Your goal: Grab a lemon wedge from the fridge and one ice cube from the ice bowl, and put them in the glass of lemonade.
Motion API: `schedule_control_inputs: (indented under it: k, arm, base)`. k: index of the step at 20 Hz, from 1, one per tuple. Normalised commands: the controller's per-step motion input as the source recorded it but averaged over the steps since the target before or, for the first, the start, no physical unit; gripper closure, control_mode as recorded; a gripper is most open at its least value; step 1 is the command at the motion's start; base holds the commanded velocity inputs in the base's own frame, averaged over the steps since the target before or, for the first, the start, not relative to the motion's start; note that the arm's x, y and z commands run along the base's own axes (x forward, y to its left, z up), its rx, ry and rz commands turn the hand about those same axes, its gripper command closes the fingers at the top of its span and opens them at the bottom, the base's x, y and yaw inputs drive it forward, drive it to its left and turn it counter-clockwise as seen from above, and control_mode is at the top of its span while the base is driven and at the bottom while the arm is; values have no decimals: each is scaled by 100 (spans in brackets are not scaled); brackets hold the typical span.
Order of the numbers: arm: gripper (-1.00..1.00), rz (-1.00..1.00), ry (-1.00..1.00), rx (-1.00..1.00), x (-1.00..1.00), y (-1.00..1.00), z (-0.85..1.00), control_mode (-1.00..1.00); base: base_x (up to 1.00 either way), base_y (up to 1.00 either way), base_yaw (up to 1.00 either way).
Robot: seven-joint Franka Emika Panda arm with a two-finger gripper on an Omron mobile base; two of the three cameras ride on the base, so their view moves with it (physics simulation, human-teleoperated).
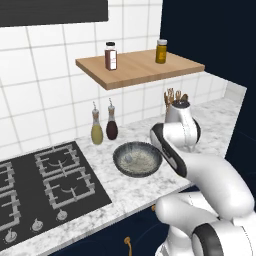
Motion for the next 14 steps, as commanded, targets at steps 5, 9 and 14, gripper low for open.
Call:
schedule_control_inputs:
  k: [5,9,14]
  arm:
    - [-100,45,0,-2,-9,32,0,-100]
    - [-100,50,0,0,4,26,0,-100]
    - [-100,45,0,-1,15,48,0,-100]
  base:
    - [0,0,0]
    - [0,0,0]
    - [0,0,0]
